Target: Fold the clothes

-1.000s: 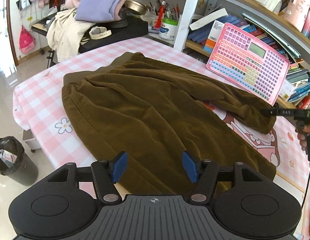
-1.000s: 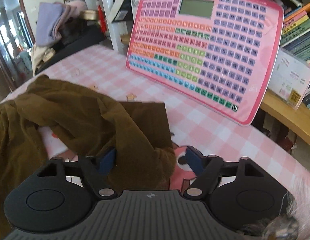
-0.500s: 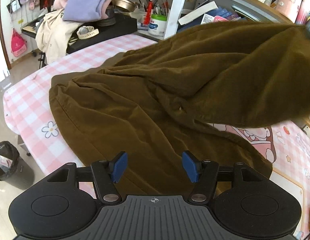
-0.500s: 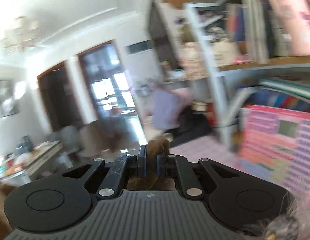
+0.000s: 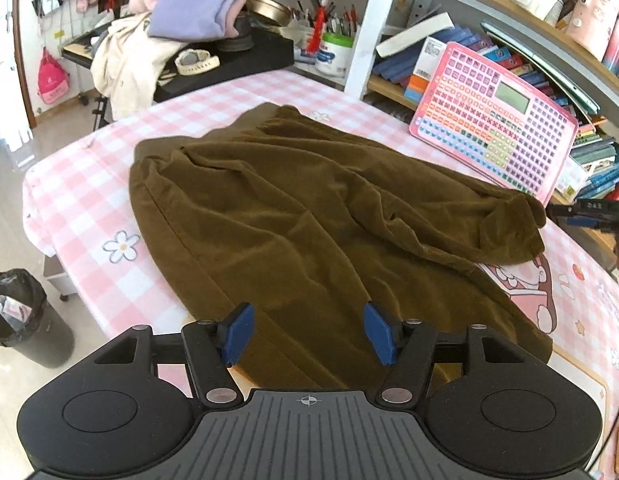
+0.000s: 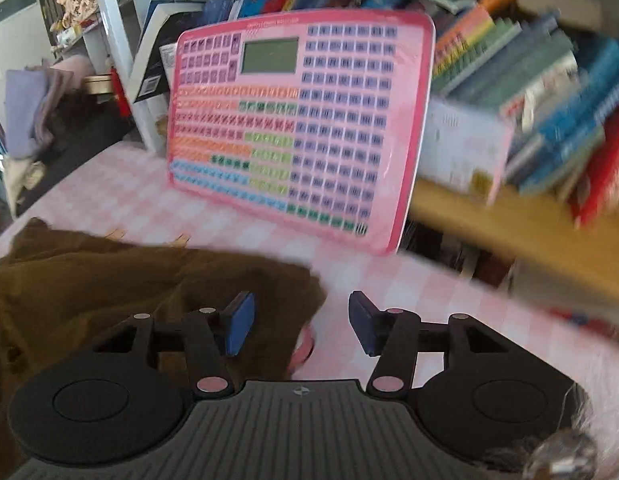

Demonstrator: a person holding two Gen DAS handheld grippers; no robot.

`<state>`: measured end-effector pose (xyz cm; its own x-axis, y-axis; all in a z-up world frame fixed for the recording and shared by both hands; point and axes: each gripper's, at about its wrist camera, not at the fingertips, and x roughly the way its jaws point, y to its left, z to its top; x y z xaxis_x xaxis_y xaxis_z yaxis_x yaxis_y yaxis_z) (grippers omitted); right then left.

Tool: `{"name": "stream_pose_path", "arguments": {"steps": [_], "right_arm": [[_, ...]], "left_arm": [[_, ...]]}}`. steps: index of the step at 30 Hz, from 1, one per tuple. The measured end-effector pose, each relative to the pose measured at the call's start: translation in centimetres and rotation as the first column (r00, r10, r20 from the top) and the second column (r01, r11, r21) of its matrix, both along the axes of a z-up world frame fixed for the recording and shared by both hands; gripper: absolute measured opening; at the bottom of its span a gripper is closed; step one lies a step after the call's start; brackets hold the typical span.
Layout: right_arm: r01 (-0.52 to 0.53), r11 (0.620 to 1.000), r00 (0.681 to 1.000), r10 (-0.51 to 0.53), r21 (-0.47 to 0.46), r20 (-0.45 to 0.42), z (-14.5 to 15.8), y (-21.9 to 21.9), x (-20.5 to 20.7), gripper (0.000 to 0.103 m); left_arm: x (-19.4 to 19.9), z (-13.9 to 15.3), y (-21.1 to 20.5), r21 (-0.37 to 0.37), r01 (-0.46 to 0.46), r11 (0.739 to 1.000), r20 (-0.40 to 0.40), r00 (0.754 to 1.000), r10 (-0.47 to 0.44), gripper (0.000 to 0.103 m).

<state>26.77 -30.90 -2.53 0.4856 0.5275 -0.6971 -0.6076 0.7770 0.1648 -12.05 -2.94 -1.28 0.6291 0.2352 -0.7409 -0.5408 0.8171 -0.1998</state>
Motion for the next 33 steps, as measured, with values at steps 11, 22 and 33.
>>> {"name": "stream_pose_path", "arguments": {"steps": [11,22,33], "right_arm": [[-0.089,0.993,0.992,0.096,0.075,-0.084,-0.8,3.3,-3.3,0.051],[-0.183,0.970,0.972,0.203,0.157,-0.121,0.8,1.4,-5.3,0.006],[-0.115,0.993,0.960,0.116,0.019,-0.256,-0.1,-5.3,-5.4,0.040]], "left_arm": [[0.7,0.1,-0.8,0.009,0.051,0.999,0.003,0.999,-0.051,0.062],[0.1,-0.2,0.2,-0.027,0.004,1.000,0.018,1.000,-0.003,0.062],[1.1,-1.2,-0.4,-0.063,0.045,0.997,0.008,0.999,-0.044,0.062]]}}
